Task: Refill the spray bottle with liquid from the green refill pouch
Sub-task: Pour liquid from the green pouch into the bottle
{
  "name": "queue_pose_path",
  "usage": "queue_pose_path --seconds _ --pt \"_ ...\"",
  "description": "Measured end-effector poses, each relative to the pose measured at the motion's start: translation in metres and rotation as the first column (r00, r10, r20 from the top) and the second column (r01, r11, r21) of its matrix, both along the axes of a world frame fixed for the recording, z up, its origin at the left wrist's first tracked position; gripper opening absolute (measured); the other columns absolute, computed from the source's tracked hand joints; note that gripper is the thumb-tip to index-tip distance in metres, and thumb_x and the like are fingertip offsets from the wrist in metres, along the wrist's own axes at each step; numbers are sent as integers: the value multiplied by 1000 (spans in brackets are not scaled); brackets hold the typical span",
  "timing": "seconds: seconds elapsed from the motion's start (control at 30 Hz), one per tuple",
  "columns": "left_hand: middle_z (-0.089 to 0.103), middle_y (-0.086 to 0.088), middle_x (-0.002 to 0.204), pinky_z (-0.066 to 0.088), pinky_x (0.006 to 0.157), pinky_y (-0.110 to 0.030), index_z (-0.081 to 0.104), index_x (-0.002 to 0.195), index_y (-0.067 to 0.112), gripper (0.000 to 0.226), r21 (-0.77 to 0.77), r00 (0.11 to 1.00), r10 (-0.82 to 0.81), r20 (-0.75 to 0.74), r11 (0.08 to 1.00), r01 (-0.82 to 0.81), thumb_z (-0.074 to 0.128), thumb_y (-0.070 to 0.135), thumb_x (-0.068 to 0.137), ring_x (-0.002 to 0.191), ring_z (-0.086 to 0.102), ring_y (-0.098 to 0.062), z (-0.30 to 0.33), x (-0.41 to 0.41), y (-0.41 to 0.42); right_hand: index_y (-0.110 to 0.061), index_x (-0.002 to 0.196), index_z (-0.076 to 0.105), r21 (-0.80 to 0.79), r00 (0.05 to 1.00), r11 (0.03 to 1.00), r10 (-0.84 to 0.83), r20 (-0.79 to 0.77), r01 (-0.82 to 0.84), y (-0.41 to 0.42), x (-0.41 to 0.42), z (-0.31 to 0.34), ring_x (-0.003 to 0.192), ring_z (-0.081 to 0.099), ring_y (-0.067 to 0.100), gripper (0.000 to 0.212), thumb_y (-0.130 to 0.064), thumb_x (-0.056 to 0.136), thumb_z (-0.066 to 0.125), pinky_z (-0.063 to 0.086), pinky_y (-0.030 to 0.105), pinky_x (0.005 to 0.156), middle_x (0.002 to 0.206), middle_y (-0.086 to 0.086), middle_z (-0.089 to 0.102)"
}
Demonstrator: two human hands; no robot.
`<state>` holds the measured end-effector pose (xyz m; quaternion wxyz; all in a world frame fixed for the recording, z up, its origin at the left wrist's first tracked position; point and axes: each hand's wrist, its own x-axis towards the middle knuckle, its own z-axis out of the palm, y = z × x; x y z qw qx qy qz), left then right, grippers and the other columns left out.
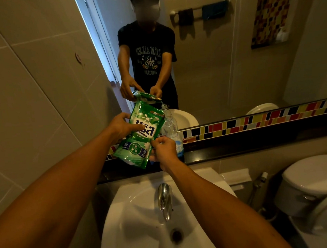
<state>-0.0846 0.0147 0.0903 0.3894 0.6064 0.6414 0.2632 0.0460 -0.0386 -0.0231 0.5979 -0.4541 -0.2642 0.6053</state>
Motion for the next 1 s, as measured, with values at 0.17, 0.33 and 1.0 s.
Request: queue_pose_path --seconds 0.17,0.33,1.0 --pt "71 -14 106 59 67 -40 49 116 19 52 5 1000 0 2 1000 0 85 19 78 84 73 -29 2 2 -2 -9 93 56 5 1000 1000 -1 -25 1 -3 2 4 75 73 31 11 -5 103 58 56 27 43 109 31 72" --pt "71 -13 104 59 67 -40 50 118 18 54 2 1000 -7 3 1000 7 86 20 77 84 73 -28 2 1 -1 -9 94 55 7 999 1000 -1 -34 1 -4 2 4 73 74 29 9 -5 102 58 57 28 44 103 27 72" --pt "70 -11 101 58 62 -38 49 120 16 56 10 1000 -11 14 1000 11 86 19 77 81 73 -26 1 2 0 -8 99 56 0 999 1000 -7 -36 7 -2 2 2 74 74 29 5 -6 102 58 58 28 45 107 28 73"
